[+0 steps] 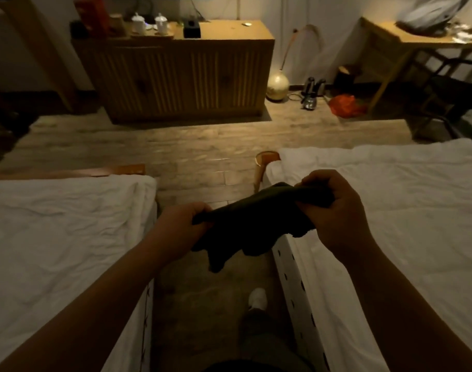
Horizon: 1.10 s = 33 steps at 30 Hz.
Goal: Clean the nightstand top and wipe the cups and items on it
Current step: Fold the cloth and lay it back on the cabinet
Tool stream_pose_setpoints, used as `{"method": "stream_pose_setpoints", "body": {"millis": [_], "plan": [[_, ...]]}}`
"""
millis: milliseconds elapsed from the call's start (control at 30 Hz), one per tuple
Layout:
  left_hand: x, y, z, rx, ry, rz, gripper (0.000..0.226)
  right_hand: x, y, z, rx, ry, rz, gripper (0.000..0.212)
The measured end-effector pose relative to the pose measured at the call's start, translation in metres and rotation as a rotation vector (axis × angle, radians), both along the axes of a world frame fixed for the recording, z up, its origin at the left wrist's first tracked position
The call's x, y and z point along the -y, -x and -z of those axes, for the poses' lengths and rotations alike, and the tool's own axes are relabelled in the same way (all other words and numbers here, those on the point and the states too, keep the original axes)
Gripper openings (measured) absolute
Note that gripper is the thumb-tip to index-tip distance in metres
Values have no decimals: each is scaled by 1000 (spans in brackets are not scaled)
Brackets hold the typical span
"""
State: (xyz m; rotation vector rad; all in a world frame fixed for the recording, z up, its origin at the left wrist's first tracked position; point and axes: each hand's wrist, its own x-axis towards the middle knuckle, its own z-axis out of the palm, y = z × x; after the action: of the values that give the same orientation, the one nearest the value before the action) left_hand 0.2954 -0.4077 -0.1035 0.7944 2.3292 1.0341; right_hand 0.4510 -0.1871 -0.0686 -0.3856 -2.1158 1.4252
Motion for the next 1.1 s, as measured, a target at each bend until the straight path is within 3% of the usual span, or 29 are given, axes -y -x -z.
{"method": "stream_pose_setpoints", "body": {"millis": [167, 300, 667, 800, 1100], "plan": [[-52, 81, 0, -118, 29, -30, 18, -72, 82, 22, 85, 198, -110, 43], [-94, 150, -11, -199, 86, -66, 18, -132, 160, 24, 190, 150, -179, 42], [-188, 348, 2, -255, 105, -108, 17, -234, 383, 27, 335, -181, -251, 46], [-216, 459, 18, -254, 62, -84, 17, -262, 490, 38, 362, -367, -172, 44], [-294, 694, -1, -253, 131, -9, 15, -321, 700, 5, 395, -536, -91, 25]]}}
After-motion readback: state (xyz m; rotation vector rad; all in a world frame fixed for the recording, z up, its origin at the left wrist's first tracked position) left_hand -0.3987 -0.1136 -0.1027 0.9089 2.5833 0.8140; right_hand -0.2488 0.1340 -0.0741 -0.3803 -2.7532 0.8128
